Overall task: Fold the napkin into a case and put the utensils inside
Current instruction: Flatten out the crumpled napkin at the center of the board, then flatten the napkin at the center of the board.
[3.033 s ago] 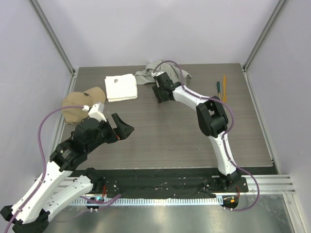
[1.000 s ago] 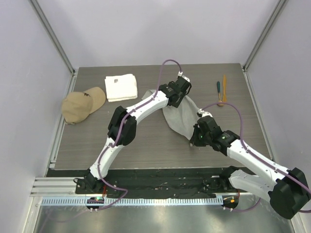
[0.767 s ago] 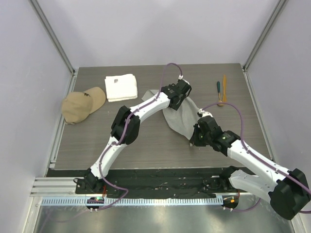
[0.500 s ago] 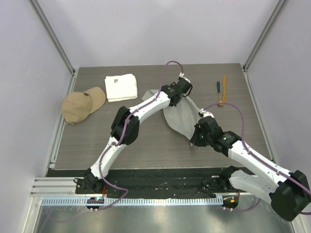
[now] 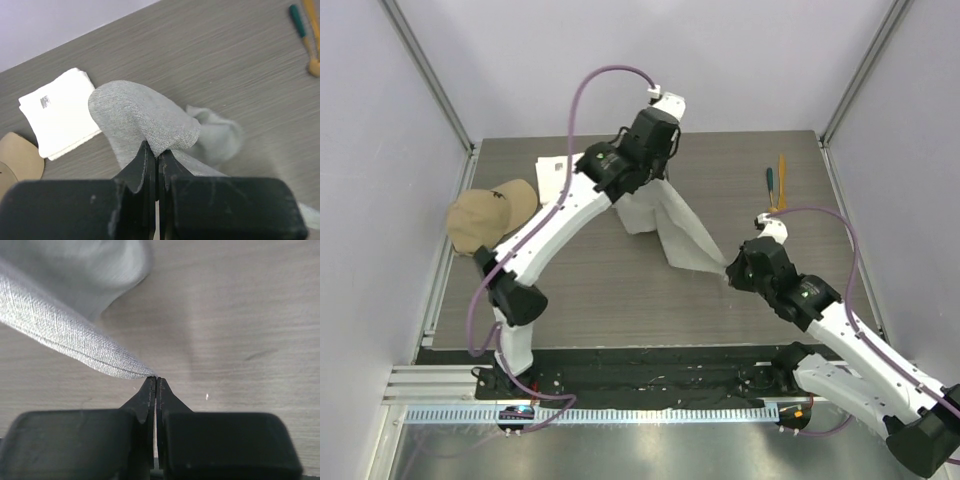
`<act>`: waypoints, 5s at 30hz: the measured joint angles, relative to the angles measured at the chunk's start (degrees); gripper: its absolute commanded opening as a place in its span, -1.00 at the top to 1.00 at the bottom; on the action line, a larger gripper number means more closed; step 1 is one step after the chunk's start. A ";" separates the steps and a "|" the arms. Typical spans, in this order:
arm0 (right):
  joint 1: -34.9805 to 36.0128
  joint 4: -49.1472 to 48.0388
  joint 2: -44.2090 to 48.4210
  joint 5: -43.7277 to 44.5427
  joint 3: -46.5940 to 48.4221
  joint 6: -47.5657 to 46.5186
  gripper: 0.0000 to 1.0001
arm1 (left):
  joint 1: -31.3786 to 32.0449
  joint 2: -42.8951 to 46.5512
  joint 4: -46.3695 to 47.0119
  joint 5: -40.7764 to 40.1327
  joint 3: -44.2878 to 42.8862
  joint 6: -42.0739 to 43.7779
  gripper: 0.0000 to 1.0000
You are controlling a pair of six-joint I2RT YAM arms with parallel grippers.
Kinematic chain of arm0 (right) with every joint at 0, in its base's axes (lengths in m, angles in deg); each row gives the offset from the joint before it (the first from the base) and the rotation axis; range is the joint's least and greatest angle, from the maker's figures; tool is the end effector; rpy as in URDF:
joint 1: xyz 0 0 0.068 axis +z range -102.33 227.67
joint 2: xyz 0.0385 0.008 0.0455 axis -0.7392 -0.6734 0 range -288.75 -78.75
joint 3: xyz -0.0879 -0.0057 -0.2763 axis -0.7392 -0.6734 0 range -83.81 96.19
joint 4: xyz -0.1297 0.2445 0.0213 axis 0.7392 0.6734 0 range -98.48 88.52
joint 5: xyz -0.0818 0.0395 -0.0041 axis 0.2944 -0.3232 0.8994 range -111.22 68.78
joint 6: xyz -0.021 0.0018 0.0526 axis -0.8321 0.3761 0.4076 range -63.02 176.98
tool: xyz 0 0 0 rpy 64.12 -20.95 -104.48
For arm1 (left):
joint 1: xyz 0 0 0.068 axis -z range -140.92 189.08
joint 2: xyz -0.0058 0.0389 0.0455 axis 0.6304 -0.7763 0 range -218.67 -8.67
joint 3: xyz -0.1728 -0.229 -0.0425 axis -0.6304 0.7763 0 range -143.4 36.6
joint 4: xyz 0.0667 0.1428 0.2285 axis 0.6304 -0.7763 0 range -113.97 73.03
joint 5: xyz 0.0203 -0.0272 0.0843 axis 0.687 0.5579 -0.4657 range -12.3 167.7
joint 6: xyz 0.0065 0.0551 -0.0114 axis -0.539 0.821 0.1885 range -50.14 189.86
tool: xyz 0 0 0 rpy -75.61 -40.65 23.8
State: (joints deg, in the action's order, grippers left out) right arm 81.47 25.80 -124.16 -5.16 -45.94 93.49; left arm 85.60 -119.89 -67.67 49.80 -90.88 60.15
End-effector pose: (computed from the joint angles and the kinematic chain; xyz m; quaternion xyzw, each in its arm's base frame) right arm 0.1503 0.0874 0.2645 0.0784 0.9024 0.1285 0.4038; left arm 0.3207 -0.3114 0.4456 0.1645 0.8502 -0.0251 0.4995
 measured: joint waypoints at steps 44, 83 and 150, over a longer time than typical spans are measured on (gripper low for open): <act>-3.48 9.33 -7.41 -22.80 5.75 -7.91 0.98 | -21.70 29.51 12.68 31.06 68.72 -25.29 0.50; -3.13 4.22 12.85 -9.77 51.45 -29.53 0.98 | -22.45 72.00 38.49 35.41 44.13 -35.32 0.99; -13.42 -7.78 -75.60 6.49 49.72 -16.06 -0.20 | -18.95 52.09 25.07 34.25 81.24 -35.10 -0.33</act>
State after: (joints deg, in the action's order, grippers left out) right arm 68.05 18.02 -199.76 1.33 3.78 77.42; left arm 66.65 -67.81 -42.60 84.05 -9.63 25.05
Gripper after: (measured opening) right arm 0.590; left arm 0.655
